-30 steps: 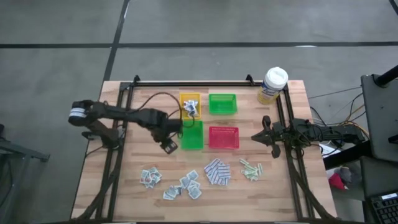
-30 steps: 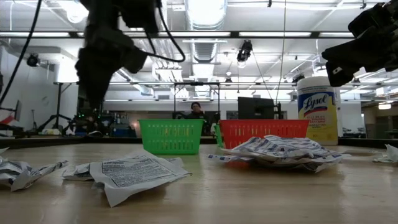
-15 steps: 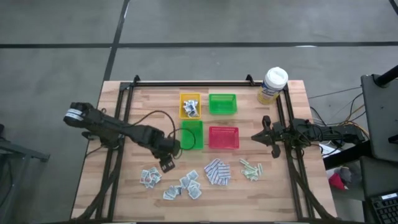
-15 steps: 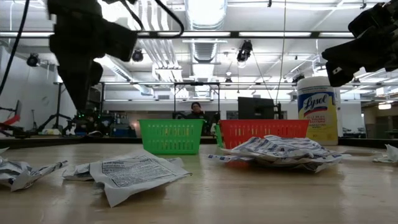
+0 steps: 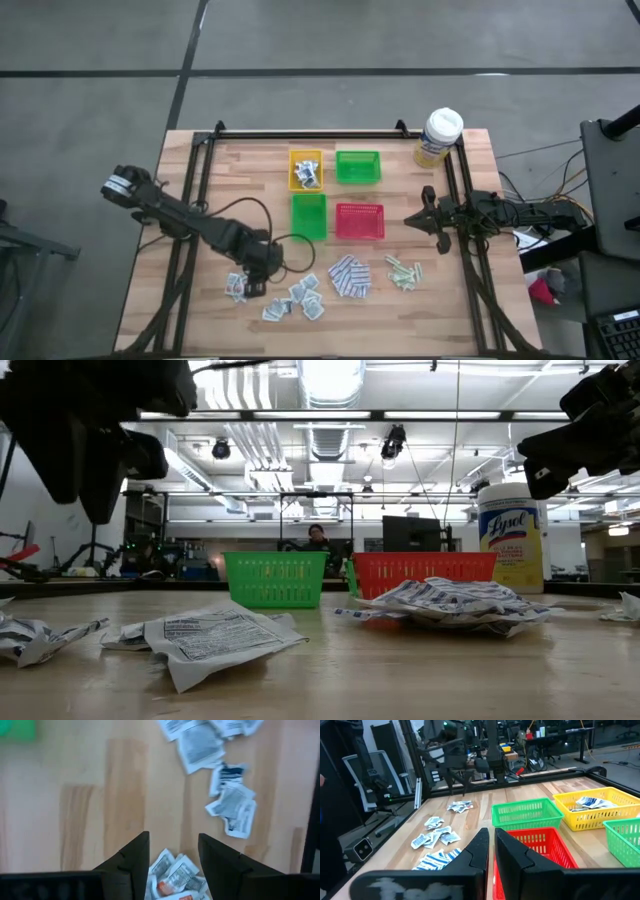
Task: Pick & Place First Aid Supplies
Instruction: Put the blue alcohol pad into the yellow bin
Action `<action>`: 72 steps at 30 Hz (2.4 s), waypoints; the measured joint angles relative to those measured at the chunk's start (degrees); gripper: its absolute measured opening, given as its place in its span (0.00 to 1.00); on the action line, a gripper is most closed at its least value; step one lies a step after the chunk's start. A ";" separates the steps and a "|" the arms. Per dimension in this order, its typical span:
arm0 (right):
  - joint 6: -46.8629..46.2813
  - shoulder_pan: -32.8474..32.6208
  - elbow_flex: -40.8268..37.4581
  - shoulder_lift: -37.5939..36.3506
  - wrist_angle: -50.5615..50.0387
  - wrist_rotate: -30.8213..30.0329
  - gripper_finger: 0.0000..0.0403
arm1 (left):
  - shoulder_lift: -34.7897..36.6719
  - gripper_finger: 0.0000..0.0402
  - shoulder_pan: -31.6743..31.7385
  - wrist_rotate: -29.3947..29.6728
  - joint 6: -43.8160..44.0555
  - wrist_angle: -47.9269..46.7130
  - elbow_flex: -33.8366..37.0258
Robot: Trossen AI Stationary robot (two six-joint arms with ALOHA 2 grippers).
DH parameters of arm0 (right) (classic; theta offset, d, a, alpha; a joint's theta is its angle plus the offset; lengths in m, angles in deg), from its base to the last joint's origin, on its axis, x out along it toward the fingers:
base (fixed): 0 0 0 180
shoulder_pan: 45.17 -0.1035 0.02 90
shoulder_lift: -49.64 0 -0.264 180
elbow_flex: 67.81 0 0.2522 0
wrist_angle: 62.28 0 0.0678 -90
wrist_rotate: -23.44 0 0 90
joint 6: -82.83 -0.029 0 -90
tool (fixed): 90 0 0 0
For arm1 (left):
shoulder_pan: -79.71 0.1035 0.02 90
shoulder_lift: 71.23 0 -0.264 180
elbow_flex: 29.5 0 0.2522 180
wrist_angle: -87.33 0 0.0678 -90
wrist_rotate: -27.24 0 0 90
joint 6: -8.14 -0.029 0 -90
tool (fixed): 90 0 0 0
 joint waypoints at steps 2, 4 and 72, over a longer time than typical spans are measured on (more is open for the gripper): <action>0.01 -0.01 0.00 0.00 0.00 0.00 0.07 | 0.00 0.40 -0.60 -0.03 -2.55 1.43 -0.01; 0.01 0.00 0.00 0.00 0.00 0.00 0.07 | 0.00 0.40 -1.12 -0.08 -5.14 2.52 0.00; 0.01 -0.01 0.01 0.00 0.00 0.00 0.07 | -19.57 0.40 1.08 8.50 -11.18 6.23 -17.00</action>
